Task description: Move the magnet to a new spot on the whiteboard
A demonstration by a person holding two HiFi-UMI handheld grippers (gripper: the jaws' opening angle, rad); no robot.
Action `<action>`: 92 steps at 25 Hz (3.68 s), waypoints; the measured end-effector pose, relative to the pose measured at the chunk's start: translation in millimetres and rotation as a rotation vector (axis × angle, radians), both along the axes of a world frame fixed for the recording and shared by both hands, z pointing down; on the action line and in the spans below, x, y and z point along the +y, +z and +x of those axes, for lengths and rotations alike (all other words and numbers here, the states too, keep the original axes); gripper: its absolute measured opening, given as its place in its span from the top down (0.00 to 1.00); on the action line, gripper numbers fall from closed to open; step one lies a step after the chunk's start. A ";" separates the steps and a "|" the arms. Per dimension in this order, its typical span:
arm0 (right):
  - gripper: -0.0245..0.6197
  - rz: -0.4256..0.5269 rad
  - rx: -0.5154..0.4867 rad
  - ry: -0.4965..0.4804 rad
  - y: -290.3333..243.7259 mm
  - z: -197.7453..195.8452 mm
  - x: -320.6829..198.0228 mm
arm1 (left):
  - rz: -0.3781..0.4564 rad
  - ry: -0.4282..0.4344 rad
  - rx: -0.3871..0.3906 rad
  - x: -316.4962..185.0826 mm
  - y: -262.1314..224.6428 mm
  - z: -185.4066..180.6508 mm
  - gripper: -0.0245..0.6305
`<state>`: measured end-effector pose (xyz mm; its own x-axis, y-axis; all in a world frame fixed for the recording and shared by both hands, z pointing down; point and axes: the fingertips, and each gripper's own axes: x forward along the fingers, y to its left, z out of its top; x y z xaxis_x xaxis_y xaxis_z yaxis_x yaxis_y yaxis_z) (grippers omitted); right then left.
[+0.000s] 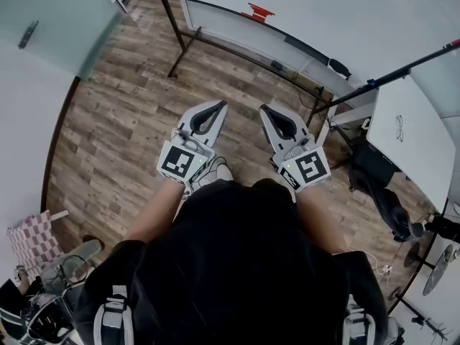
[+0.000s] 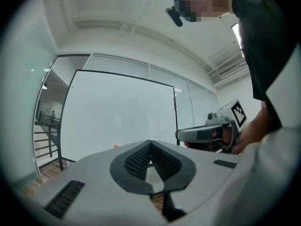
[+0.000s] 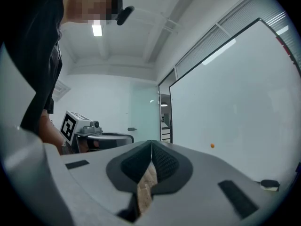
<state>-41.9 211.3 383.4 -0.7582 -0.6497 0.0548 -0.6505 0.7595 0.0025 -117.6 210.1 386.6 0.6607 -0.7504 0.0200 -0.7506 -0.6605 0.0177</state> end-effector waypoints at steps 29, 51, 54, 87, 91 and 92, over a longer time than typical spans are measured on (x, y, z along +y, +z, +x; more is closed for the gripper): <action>0.96 0.028 -0.016 -0.042 -2.7 9.2 -149.0 | 0.014 -0.035 -0.038 -136.7 -6.6 14.3 0.96; 0.96 0.007 -0.047 -0.119 12.6 78.0 -293.8 | -0.007 -0.106 -0.080 -270.8 2.4 79.6 0.96; 0.96 0.003 -0.051 -0.119 14.2 84.3 -300.9 | -0.014 -0.125 -0.095 -276.7 2.9 80.0 0.96; 0.96 -0.018 0.008 0.267 17.8 5.4 -480.5 | -0.007 0.256 -0.080 -496.3 5.2 -7.5 0.96; 0.96 -0.026 0.021 0.379 19.7 0.0 -497.8 | -0.007 0.349 -0.069 -518.2 8.0 -13.0 0.96; 0.96 -0.025 0.024 0.406 19.6 -2.2 -500.9 | -0.006 0.373 -0.068 -522.2 9.3 -14.8 0.96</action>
<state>-44.1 -289.6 402.9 -0.4385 -0.8943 0.0887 -0.8976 0.4408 0.0064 -132.4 -312.1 395.9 0.8855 -0.4581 0.0774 -0.4581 -0.8887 -0.0192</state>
